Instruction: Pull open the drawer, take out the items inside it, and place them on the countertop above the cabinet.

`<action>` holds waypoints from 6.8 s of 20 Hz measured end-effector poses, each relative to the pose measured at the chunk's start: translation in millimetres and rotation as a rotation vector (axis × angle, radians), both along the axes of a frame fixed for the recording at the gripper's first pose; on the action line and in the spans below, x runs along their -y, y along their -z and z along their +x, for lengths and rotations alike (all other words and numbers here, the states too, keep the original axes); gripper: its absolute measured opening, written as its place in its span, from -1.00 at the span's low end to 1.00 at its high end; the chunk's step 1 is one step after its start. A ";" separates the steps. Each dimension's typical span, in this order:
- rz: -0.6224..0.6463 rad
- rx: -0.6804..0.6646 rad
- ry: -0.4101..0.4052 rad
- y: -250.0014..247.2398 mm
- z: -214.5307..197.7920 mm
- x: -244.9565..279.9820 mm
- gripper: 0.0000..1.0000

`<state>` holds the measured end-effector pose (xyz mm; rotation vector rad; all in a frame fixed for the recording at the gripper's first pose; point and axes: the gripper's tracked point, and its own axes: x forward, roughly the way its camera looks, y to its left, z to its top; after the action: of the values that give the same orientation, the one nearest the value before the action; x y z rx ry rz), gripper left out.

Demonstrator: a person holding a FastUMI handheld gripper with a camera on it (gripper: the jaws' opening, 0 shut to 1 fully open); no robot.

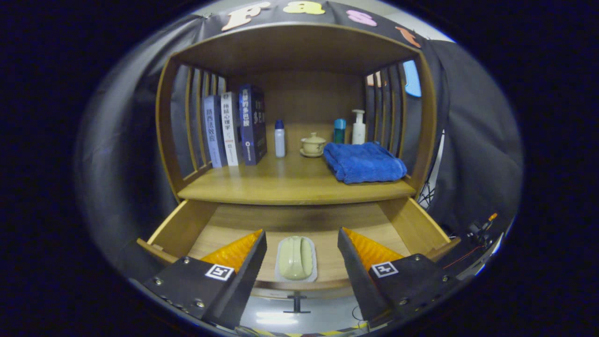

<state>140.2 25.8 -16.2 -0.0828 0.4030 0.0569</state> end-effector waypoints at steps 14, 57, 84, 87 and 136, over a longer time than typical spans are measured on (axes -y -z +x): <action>-0.075 -0.364 0.040 105.4 38.2 -9.4 -0.02; 0.014 0.201 -0.084 -95.1 142.7 -22.3 -0.76; 0.236 0.025 0.027 -56.2 156.4 -23.2 0.79; 0.226 0.007 0.028 -60.0 119.9 -21.7 0.97; 0.125 0.255 -0.010 97.3 -77.5 19.1 0.98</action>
<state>62.8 6.7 -113.6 0.0311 0.1437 0.0806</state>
